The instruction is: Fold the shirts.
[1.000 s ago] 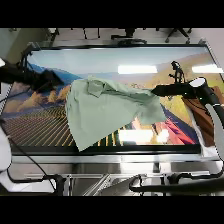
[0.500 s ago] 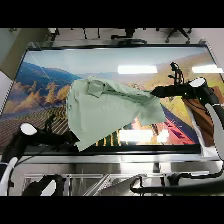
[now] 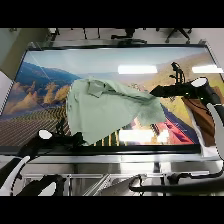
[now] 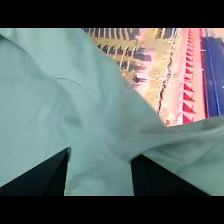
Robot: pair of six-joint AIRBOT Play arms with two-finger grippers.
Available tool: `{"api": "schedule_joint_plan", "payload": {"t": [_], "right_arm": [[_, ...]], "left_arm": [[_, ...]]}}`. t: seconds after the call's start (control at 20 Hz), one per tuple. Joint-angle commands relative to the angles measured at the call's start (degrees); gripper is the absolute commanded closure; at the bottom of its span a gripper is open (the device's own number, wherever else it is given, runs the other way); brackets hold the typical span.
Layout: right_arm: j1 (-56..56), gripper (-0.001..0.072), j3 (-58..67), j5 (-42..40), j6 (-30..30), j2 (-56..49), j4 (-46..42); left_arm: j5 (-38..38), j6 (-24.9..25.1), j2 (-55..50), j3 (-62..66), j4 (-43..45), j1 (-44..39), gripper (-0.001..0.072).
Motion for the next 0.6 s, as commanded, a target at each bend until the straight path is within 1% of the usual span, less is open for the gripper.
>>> {"api": "schedule_joint_plan", "payload": {"t": [0.0, 0.05, 0.1, 0.15, 0.25, 0.35, 0.55], "right_arm": [[-4.00, 0.0242, 3.63, 6.67, -1.01, 0.46, -8.55], [-5.46, 0.0175, 4.92, 7.28, -1.01, 0.48, -12.94], [-6.60, 0.0125, 5.55, 7.19, -1.05, 0.46, -15.85], [-7.43, 0.0104, 5.57, 7.10, -2.23, 0.44, -17.44], [-7.80, 0.0110, 5.55, 7.91, -3.80, -0.59, -18.32], [-7.30, 0.0111, 5.55, 9.35, -3.76, -2.47, -18.08], [-3.74, 0.0112, 5.51, 16.13, -3.87, -7.76, -18.05]], "left_arm": [[-4.74, 2.75, -5.22, 8.04, 2.01, 0.76, 0.0697], [-6.71, 2.71, -5.70, 10.27, 4.31, 1.79, 0.0697], [-8.94, 2.62, -5.99, 12.55, 6.71, 3.15, 0.0697], [-11.02, 2.23, -6.23, 14.75, 9.16, 4.74, 0.0697], [-12.85, 0.33, -6.16, 18.38, 14.16, 8.46, 0.0697], [-13.79, 0.28, -6.23, 21.49, 17.14, 13.11, 0.0697], [-14.84, 0.96, -8.57, 28.00, 17.94, 22.16, 0.0697]]}}
